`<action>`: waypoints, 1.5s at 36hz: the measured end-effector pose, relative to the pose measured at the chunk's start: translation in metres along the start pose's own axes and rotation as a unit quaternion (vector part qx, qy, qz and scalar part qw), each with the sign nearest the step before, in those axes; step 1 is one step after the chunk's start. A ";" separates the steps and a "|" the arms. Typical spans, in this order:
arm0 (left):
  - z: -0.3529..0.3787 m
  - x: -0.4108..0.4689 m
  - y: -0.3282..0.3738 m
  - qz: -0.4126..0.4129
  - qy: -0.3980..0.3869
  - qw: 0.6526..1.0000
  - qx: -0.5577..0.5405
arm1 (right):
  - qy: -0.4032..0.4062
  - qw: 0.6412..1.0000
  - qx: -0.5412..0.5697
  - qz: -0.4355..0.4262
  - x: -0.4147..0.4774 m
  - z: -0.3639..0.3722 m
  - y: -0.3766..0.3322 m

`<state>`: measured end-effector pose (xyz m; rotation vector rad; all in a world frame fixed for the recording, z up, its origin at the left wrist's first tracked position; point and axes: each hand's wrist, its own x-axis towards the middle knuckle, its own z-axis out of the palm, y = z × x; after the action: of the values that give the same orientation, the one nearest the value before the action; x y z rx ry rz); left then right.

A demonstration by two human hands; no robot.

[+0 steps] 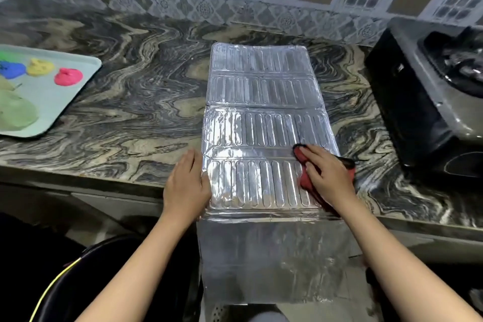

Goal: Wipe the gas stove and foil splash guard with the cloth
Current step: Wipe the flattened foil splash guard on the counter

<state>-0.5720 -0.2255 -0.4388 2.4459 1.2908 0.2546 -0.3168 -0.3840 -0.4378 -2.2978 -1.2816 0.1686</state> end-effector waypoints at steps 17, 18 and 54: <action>0.007 0.151 0.024 -0.029 0.016 0.999 -0.005 | 0.075 0.990 -0.047 0.107 0.080 0.023 0.001; 0.012 0.157 0.023 -0.037 0.001 0.999 0.019 | 0.077 0.990 -0.050 0.106 0.086 0.023 0.002; 0.029 0.162 0.020 -0.055 -0.003 0.994 0.095 | 0.057 0.994 -0.084 0.037 0.227 0.073 -0.043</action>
<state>-0.4556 -0.1096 -0.4591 2.5169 1.5033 0.0986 -0.2497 -0.1518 -0.4513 -2.4600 -1.1941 -0.0479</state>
